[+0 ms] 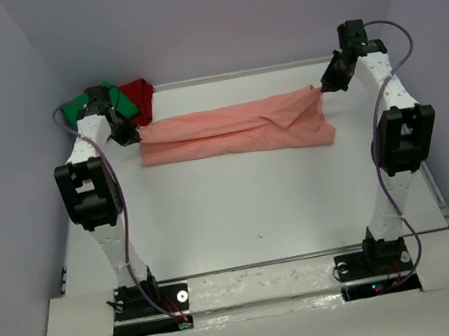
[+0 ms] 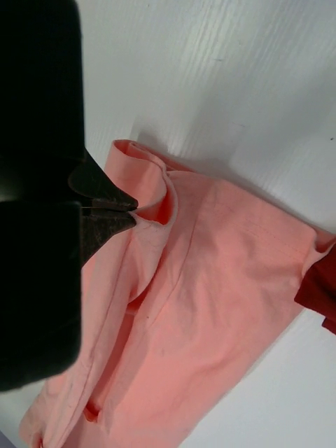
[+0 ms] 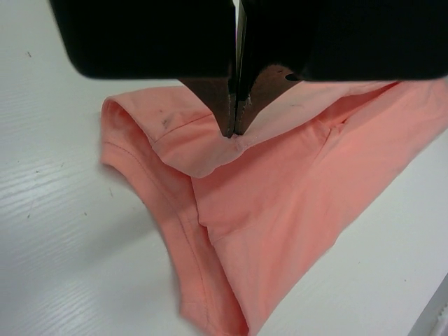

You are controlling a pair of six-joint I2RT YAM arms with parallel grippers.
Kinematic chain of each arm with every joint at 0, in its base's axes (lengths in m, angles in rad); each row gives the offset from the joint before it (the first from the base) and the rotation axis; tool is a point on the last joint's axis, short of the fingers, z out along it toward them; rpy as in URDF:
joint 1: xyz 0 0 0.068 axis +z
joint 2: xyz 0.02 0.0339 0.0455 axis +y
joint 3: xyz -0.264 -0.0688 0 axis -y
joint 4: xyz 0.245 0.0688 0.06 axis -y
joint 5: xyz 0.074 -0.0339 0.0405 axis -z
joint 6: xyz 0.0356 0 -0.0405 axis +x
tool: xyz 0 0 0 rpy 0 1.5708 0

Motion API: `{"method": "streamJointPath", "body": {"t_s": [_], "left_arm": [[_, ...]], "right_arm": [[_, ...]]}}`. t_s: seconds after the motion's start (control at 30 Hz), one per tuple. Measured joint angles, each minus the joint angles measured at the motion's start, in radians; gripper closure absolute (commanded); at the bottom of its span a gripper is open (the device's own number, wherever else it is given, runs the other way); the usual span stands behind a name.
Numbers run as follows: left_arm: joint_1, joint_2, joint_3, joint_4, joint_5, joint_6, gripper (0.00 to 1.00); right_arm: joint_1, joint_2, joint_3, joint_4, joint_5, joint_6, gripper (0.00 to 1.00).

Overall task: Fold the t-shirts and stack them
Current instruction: Fold the other side of the tshirt into a rectangle

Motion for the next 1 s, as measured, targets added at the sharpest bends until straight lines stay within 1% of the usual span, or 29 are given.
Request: {"method": "streamJointPath", "body": {"t_s": [0.3,0.73,1.0], "left_arm": [[-0.025,0.045,0.061,-0.026,-0.006,0.003,1.0],[-0.026,0.059,0.062,-0.041,-0.017,0.01,1.0],[-0.026,0.091,0.08,-0.046,-0.021,0.01,1.0]], "right_arm": [[-0.022,0.055,0.074,0.0,0.0,-0.013,1.0],[-0.022,0.183,0.201,0.001,-0.059,-0.021,1.0],[-0.022,0.216,0.224,0.001,-0.089,-0.031,1.0]]}}
